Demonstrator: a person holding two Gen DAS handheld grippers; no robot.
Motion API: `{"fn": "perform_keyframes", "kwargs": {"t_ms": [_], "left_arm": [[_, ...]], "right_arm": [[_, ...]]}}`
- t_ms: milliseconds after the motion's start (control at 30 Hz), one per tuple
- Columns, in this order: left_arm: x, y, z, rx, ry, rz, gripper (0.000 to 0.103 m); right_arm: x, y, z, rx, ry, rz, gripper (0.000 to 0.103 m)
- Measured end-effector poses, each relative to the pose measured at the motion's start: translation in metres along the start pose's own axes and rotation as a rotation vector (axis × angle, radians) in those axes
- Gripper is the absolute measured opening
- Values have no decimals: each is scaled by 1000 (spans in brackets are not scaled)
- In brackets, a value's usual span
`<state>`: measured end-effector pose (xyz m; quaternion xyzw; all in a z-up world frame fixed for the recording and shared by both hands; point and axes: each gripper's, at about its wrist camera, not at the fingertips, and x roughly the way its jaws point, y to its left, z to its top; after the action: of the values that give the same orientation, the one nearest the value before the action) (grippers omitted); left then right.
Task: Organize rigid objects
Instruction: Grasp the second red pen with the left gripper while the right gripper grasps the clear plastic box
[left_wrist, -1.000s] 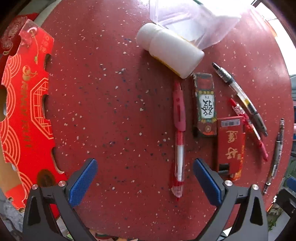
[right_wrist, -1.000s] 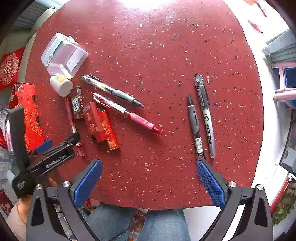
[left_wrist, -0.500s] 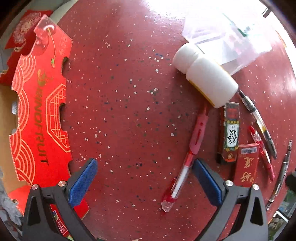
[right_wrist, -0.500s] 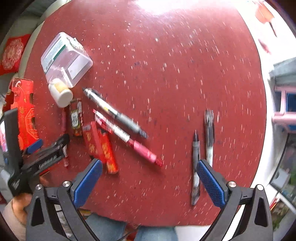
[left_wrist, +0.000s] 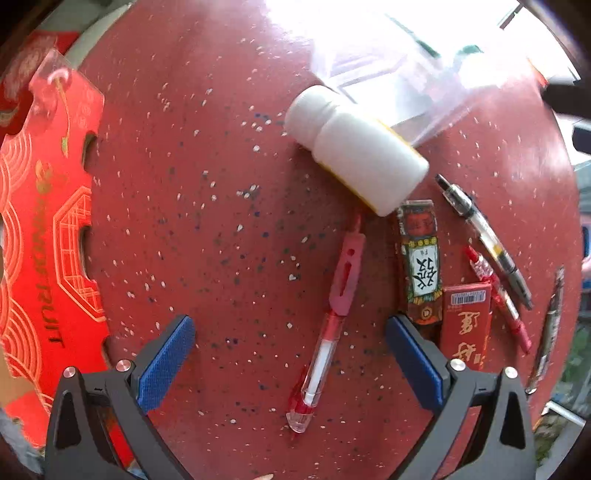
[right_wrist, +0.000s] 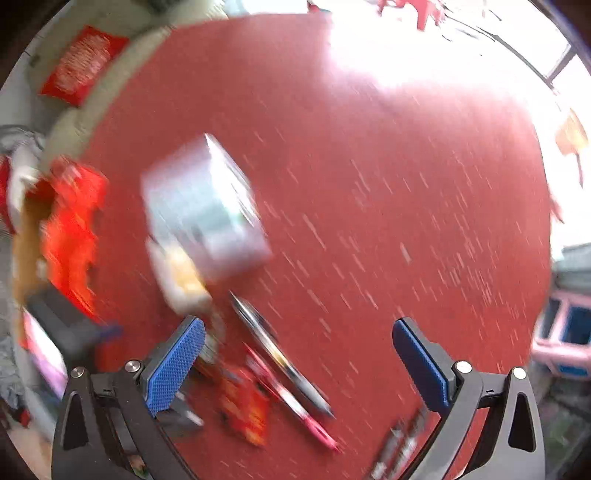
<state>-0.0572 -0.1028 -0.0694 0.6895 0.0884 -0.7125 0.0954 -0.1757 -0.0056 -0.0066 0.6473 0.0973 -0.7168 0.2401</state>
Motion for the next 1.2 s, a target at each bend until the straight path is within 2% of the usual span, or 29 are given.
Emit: {"fn": "perform_keyframes", "kwargs": {"t_ms": [167,333,467,500,567,600,700,800,867,900,933,967,1067,1200], "left_arm": [[-1,7,-3,1,-3,3,103],[5,1,-5,6,-3,2,103],[13,-2,-19,12,-24,3,103],[14,-1,-23,18,-26,3,103],[13,-3,-24,34,-18,0,102],[12,-5,-23,42,-12,-1,102],[8,-11,-20,62,-2,-2,95],[-1,-20,-19,95,1,-14,78],[-8,-26,-19,122,2,-22,48],[-10,-28,-19,127,5,-24,38],[-11,-28,-20,129,16,-24,19],[-10,-28,-20,124,28,-28,11],[-12,-22,-23,92,57,-53,11],[-25,-17,-33,83,43,-49,10]], "right_arm": [[13,36,34,-84,13,-17,102],[41,53,41,-142,65,-53,102],[52,50,32,-142,84,-73,102],[54,50,33,-145,91,-79,100],[58,51,32,-155,106,-86,77],[60,51,32,-155,118,-92,71],[58,43,28,-129,121,-109,71],[47,34,23,-119,114,-83,71],[28,17,16,-118,96,-72,71],[21,14,13,-114,87,-63,71],[14,9,9,-106,79,-54,71],[7,6,5,-98,70,-45,71],[-12,-1,-8,-78,53,-17,71],[-32,-6,-30,-52,44,22,71]]}}
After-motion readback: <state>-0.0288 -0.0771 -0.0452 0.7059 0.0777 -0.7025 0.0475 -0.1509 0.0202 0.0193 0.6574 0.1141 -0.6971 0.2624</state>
